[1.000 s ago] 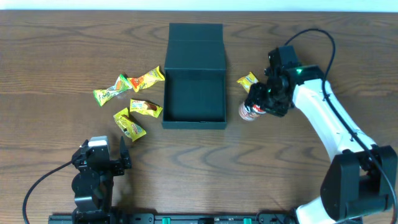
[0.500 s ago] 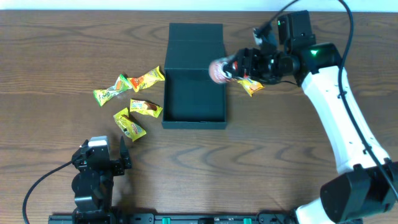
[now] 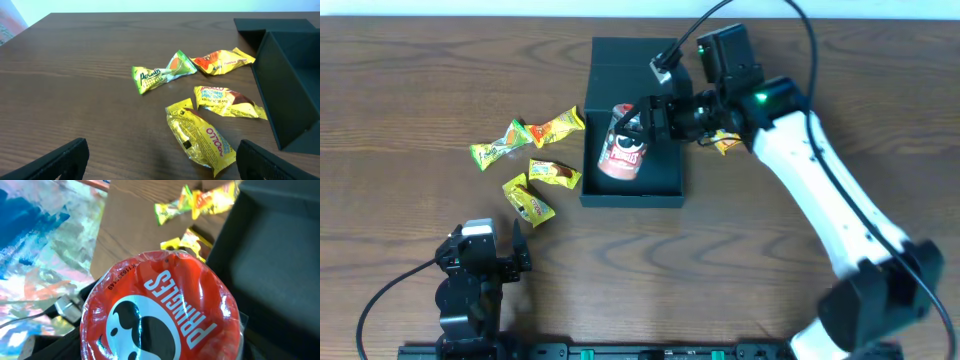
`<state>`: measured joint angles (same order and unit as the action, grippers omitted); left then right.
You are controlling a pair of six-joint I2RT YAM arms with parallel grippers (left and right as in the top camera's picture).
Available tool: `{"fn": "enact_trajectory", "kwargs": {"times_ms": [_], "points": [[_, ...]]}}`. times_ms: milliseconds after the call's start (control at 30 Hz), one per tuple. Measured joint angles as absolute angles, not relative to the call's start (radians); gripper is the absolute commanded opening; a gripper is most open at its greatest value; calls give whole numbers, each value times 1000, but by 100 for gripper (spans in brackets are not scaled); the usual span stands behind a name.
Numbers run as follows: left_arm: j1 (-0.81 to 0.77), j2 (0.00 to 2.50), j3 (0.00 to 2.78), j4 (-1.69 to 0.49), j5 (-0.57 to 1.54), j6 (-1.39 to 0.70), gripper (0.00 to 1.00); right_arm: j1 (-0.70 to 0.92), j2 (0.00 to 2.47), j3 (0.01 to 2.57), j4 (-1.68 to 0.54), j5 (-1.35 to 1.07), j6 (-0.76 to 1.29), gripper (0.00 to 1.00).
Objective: Pack container
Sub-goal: 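Lift the Pringles can and carry it over the green box, then lower the Pringles can into the box with the right gripper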
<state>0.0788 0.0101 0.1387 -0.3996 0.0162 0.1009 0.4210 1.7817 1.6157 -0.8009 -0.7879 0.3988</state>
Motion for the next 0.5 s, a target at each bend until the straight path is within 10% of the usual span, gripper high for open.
{"fn": "enact_trajectory", "kwargs": {"times_ms": [500], "points": [[79,10,139,-399,16,101,95,421,2053,1615,-780,-892,457,71]]}}
